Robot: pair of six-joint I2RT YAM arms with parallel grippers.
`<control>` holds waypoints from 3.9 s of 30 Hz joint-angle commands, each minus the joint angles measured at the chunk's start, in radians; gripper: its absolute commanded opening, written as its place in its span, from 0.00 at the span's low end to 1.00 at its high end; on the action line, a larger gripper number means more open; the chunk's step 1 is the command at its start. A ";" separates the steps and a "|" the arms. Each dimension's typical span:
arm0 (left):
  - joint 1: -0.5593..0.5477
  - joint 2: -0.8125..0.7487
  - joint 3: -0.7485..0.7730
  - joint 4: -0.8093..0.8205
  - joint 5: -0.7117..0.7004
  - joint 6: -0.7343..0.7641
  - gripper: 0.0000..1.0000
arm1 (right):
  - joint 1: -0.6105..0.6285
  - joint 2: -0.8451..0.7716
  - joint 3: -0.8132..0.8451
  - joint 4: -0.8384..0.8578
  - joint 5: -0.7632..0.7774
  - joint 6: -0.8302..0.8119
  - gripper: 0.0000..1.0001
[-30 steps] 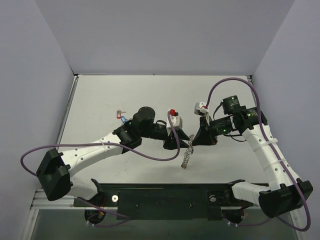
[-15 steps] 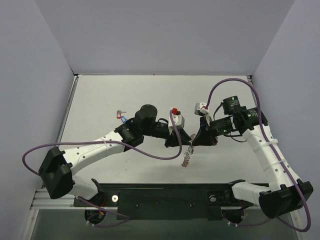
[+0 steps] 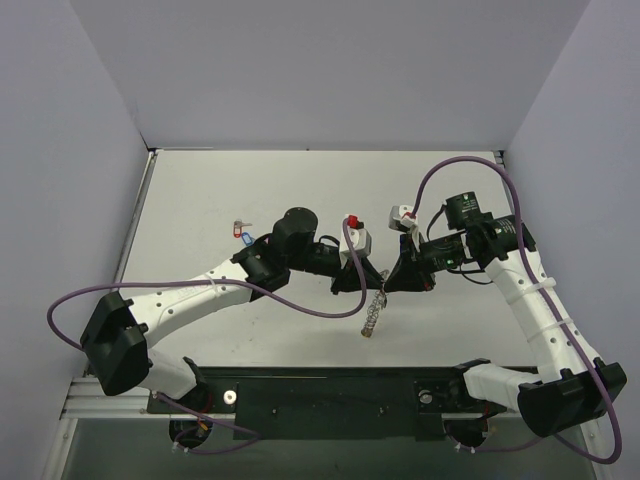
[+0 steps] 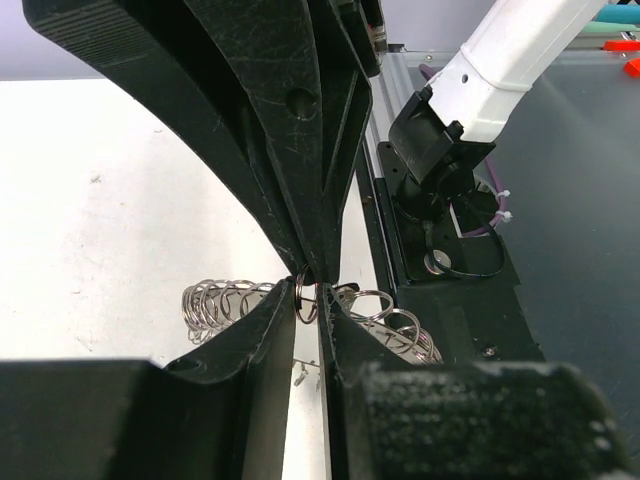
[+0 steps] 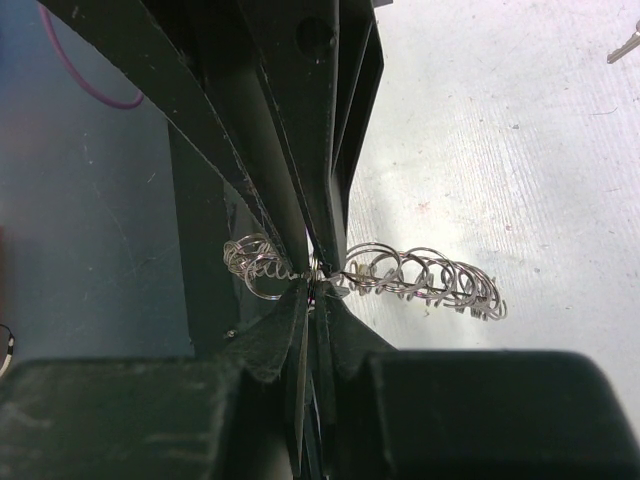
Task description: Put the keys on the keyring
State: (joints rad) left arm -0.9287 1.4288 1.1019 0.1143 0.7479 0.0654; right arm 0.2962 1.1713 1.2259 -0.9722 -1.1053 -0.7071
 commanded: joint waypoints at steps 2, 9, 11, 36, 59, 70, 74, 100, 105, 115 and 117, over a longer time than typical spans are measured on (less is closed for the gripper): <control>-0.007 -0.005 0.052 0.016 0.034 0.007 0.24 | 0.006 -0.021 0.001 -0.010 -0.042 -0.009 0.00; -0.005 -0.002 0.049 0.025 0.048 -0.001 0.18 | 0.006 -0.022 0.000 -0.010 -0.041 -0.009 0.00; -0.005 -0.002 0.049 0.027 0.054 -0.003 0.14 | 0.006 -0.021 0.000 -0.011 -0.042 -0.009 0.00; -0.007 -0.126 -0.402 0.949 -0.217 -0.510 0.00 | -0.109 -0.119 -0.100 0.293 -0.203 0.400 0.32; -0.010 -0.042 -0.461 1.226 -0.274 -0.650 0.00 | -0.108 -0.094 -0.066 0.276 -0.300 0.381 0.36; -0.010 -0.036 -0.450 1.217 -0.274 -0.653 0.00 | -0.077 -0.084 -0.063 0.251 -0.304 0.348 0.18; -0.010 -0.037 -0.445 1.213 -0.269 -0.654 0.00 | -0.075 -0.078 -0.058 0.251 -0.300 0.347 0.16; -0.007 -0.022 -0.481 1.437 -0.280 -0.647 0.00 | -0.049 -0.081 -0.177 0.526 -0.292 0.667 0.00; 0.001 -0.021 -0.485 1.475 -0.259 -0.658 0.00 | -0.049 -0.073 -0.183 0.566 -0.286 0.707 0.00; 0.019 -0.033 -0.499 1.472 -0.239 -0.667 0.00 | -0.054 -0.075 -0.181 0.564 -0.265 0.747 0.16; 0.019 -0.034 -0.501 1.480 -0.236 -0.671 0.00 | -0.057 -0.070 -0.174 0.564 -0.261 0.750 0.17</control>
State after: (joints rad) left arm -0.9123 1.4048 0.6029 1.2823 0.4805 -0.5785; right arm 0.2375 1.0943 1.0412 -0.4484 -1.3571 0.0269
